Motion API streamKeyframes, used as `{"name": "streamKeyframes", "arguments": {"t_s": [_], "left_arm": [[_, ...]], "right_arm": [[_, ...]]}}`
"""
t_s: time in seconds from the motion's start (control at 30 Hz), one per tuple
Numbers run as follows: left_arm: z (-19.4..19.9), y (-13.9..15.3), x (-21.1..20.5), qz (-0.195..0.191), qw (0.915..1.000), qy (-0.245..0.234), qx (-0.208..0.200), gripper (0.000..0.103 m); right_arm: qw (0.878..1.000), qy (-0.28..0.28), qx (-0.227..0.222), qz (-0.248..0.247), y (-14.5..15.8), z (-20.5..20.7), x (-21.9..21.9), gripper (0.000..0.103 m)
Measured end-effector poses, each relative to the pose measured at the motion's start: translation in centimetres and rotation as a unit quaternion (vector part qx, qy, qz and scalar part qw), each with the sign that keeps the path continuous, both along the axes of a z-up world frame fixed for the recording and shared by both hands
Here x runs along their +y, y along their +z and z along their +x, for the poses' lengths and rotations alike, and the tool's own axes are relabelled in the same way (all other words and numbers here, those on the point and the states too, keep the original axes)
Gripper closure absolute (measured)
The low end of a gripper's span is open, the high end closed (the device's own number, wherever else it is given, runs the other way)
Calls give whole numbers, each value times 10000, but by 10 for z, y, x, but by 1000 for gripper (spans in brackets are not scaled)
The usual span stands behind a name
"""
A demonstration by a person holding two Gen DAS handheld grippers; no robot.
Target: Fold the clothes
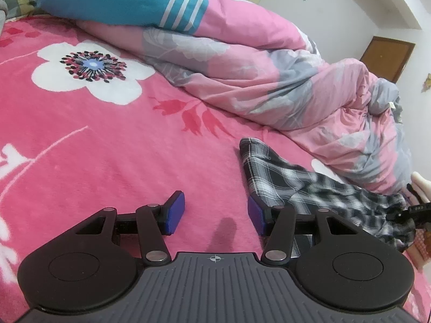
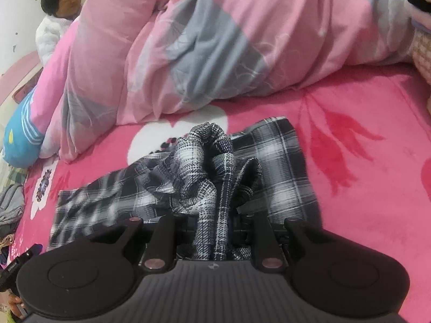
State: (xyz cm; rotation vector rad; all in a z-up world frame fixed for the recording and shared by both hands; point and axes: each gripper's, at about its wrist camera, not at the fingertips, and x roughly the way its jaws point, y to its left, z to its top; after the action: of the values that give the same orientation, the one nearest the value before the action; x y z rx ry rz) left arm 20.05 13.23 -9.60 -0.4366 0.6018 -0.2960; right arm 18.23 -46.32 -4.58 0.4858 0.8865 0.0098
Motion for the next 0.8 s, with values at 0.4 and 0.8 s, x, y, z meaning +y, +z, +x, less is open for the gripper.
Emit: {"name": "streamKeyframes", "arguments": {"t_s": [0.4, 0.8], "left_arm": [[0, 2, -4, -29, 9999, -110, -57, 50], [-7, 27, -86, 935, 9897, -1072, 180, 47]], "right_arm": [[9984, -136, -10, -555, -14, -16, -16, 58], [9863, 361, -1061, -1214, 86, -41, 101, 46]]}}
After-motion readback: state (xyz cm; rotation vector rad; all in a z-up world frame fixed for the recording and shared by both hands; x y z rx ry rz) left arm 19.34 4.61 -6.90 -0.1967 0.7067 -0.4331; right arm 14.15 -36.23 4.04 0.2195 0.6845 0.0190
